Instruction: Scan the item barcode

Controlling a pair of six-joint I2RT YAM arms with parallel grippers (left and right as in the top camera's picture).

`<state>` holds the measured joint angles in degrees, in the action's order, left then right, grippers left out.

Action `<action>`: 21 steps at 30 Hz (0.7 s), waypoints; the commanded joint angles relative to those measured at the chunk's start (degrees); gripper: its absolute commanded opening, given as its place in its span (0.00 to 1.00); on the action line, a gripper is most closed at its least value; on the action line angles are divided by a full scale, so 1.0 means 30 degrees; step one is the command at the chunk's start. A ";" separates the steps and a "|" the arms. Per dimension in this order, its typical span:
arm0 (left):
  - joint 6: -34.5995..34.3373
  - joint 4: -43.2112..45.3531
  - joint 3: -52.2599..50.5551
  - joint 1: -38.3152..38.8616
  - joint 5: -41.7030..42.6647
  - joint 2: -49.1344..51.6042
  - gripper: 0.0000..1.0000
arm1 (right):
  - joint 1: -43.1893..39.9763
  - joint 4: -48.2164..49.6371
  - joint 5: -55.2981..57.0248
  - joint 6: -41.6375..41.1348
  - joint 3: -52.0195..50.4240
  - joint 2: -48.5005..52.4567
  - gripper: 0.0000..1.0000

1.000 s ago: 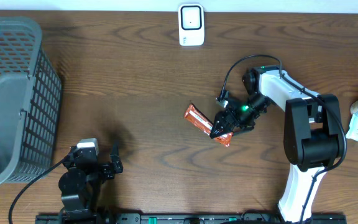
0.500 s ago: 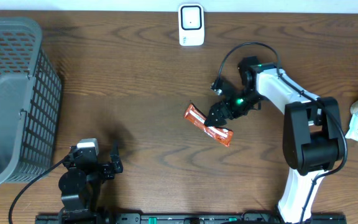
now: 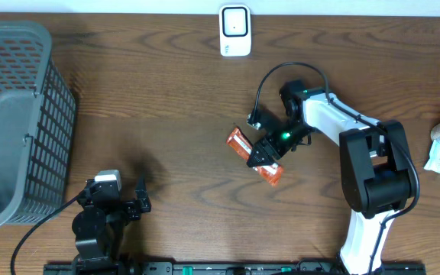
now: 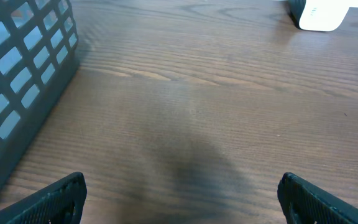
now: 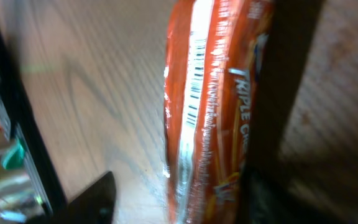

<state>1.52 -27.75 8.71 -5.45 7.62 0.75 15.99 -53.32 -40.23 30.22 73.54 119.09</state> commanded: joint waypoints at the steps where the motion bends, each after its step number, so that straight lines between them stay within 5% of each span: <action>1: -0.0022 -0.0007 -0.0291 0.0044 0.0321 -0.0051 0.97 | 0.0189 0.0357 0.2798 0.0350 -0.1319 0.1282 0.43; 9: -0.0022 -0.0007 -0.0291 0.0044 0.0321 -0.0051 0.98 | 0.0189 0.0583 0.2725 0.0612 -0.1654 0.1282 0.02; 21: -0.0022 -0.0007 -0.0291 0.0044 0.0321 -0.0051 0.98 | 0.0211 -0.4510 0.2018 0.0532 0.2463 0.1122 0.02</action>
<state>1.52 -27.77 8.71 -5.45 7.62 0.75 16.01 -64.79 -36.64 31.46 76.34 122.26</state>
